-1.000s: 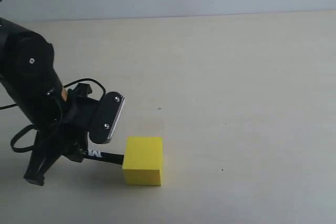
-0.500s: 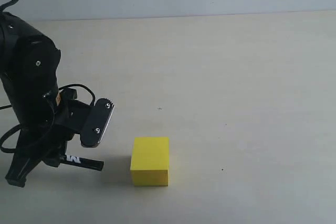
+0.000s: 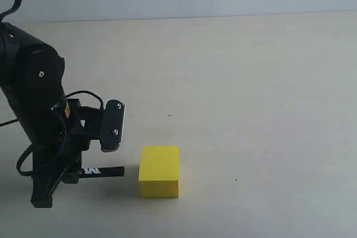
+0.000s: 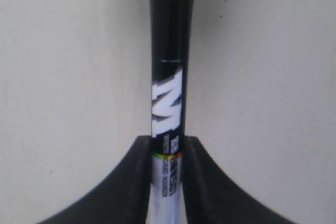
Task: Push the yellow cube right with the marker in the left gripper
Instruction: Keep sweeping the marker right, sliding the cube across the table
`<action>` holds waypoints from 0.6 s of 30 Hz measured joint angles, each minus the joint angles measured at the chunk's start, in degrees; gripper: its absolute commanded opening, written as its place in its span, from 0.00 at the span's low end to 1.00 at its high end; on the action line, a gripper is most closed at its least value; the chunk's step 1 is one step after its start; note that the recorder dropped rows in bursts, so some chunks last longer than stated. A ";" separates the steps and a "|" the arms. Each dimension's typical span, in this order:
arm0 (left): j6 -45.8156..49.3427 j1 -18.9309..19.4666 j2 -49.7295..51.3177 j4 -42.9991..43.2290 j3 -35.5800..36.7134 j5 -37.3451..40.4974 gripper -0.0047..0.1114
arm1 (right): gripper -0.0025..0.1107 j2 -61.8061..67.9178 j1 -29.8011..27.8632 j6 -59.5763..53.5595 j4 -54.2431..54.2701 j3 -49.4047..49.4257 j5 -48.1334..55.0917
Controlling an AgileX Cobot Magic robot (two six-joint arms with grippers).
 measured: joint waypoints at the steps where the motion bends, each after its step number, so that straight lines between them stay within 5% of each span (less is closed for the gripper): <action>1: 0.24 0.00 0.00 -0.38 0.68 -1.06 0.04 | 0.02 0.00 0.00 0.00 0.00 0.00 0.00; 18: 7.95 0.00 -0.61 -1.08 2.25 -7.75 0.04 | 0.02 0.00 0.00 0.00 0.00 0.00 0.00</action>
